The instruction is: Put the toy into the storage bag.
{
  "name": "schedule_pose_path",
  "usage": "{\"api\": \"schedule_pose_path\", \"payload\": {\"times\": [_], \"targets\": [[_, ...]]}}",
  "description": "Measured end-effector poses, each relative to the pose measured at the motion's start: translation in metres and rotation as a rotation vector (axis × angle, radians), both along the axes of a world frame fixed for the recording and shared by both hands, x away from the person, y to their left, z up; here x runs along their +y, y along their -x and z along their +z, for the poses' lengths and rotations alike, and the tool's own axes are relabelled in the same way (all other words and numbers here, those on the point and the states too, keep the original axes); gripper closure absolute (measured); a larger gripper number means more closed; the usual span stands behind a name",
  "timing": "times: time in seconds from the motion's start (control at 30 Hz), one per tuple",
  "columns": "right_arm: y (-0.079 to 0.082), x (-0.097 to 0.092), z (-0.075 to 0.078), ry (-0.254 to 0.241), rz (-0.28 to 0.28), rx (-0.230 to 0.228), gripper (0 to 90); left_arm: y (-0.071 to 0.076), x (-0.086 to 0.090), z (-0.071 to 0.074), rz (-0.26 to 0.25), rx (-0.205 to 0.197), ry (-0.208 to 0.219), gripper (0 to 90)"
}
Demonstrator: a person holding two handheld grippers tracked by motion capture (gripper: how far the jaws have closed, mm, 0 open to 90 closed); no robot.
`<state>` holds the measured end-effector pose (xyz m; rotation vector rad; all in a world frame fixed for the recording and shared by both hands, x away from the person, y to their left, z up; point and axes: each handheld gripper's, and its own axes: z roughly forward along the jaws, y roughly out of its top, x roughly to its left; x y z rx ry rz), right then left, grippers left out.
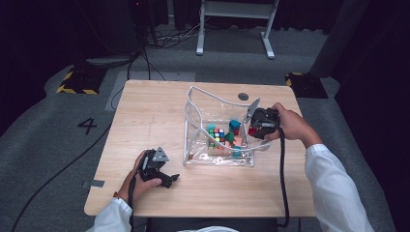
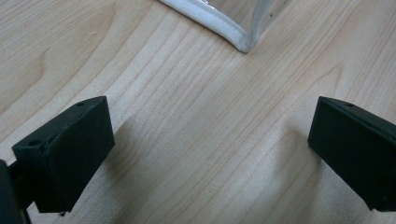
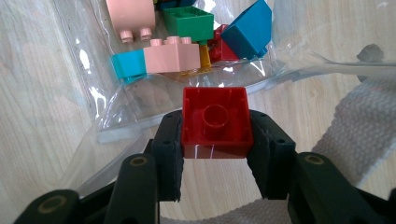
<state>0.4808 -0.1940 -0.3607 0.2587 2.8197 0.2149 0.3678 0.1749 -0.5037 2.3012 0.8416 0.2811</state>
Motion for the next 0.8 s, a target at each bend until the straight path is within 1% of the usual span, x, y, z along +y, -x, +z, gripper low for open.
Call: {"api": "schedule_pose_path", "payload": {"times": [0.1, 0.2, 0.43, 0.5, 0.57, 0.6, 0.63, 0.67, 0.7, 0.77, 0.8], "targets": [[0.0004, 0.0004, -0.0002, -0.009, 0.006, -0.001, 56.8, 0.0, -0.0001, -0.0001, 0.0, 0.003, 0.003, 0.4], [0.0007, 0.0012, -0.0001, -0.006, 0.007, 0.001, 55.6, 0.0, -0.0001, -0.0001, 0.0, 0.003, 0.002, 0.4], [0.0009, 0.0012, -0.0004, -0.012, 0.006, 0.0, 55.6, 0.0002, -0.0002, -0.0002, 0.002, 0.004, 0.004, 0.4], [0.0014, 0.001, -0.0001, -0.019, 0.005, 0.007, 55.3, 0.0001, -0.0002, -0.0002, 0.001, 0.004, 0.004, 0.4], [0.0018, 0.0008, 0.0001, -0.032, -0.001, 0.009, 55.0, 0.0002, -0.0002, -0.0002, 0.002, 0.004, 0.004, 0.4], [0.0011, 0.0005, 0.0, -0.043, 0.01, 0.005, 54.5, 0.0001, -0.0002, -0.0002, 0.001, 0.004, 0.003, 0.4], [0.0018, 0.0003, 0.0, -0.046, 0.0, 0.009, 53.9, 0.0001, -0.0001, -0.0001, 0.0, 0.004, 0.003, 0.4], [0.0011, -0.0003, 0.0003, -0.058, 0.013, 0.007, 53.5, 0.0001, -0.0002, -0.0002, 0.001, 0.004, 0.003, 0.4], [0.002, -0.0006, 0.0006, -0.066, 0.0, 0.01, 52.9, 0.0002, -0.0002, -0.0002, 0.001, 0.004, 0.003, 0.4], [0.0022, -0.001, 0.0011, -0.089, 0.008, 0.004, 50.3, 0.0002, -0.0002, -0.0002, 0.001, 0.004, 0.004, 0.4], [0.0018, -0.0012, 0.0014, -0.107, 0.021, 0.003, 49.4, 0.0001, -0.0001, -0.0002, 0.0, 0.003, 0.003, 0.4]]}}
